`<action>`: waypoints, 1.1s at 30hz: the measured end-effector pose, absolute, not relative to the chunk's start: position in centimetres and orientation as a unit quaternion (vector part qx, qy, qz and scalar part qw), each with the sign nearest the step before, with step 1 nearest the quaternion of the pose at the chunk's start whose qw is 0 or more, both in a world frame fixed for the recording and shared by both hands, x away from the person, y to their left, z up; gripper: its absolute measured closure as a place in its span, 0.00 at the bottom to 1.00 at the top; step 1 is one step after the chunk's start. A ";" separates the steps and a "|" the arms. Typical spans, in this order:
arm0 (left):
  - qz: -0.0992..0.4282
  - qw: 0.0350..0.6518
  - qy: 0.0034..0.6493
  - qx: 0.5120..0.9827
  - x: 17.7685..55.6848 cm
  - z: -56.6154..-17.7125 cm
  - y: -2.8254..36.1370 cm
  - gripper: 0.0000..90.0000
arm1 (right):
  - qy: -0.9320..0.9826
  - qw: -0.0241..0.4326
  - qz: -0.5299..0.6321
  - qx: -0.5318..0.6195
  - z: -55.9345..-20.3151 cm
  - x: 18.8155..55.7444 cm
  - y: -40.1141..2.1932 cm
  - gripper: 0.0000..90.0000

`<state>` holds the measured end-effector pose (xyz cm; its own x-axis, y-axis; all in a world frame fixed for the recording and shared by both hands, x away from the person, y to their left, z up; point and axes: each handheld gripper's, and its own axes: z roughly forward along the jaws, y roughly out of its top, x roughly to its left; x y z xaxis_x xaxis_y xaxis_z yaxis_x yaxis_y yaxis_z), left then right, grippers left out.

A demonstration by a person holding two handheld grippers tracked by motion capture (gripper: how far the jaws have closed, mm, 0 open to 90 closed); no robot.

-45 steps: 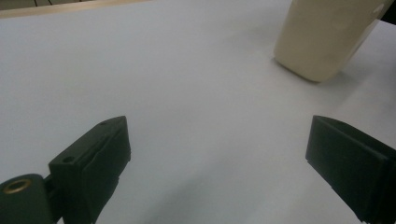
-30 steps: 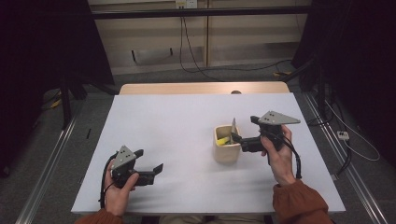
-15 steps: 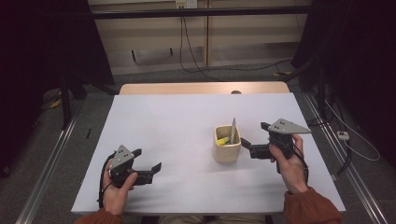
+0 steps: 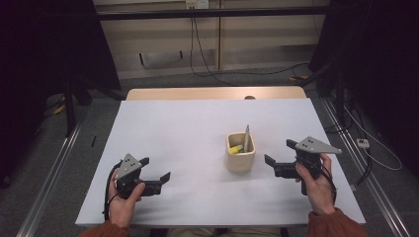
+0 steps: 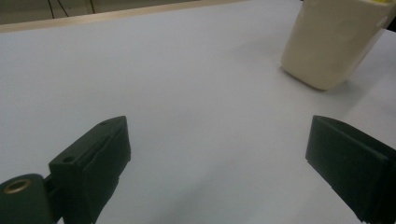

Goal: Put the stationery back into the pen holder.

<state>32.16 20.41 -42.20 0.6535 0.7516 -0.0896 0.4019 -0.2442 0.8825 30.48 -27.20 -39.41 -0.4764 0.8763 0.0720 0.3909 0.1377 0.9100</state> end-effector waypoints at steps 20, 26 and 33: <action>0.180 0.491 0.379 0.764 31.6 -42.0 20.6 0.07 | 0.701 0.265 0.459 0.477 -42.5 28.0 -29.3 0.06; 0.180 0.492 0.380 0.763 31.6 -42.1 20.6 0.07 | 0.701 0.265 0.453 0.483 -43.5 27.9 -29.8 0.06; 0.175 0.494 0.379 0.763 31.4 -42.1 20.6 0.07 | 0.709 0.248 0.440 0.491 -44.4 27.8 -29.7 0.06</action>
<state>31.42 20.55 -42.09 0.6517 0.7508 -0.1075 0.4052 -0.2248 0.8861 27.79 -29.66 -44.35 -0.3946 0.9153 0.0811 0.4788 0.1295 0.8683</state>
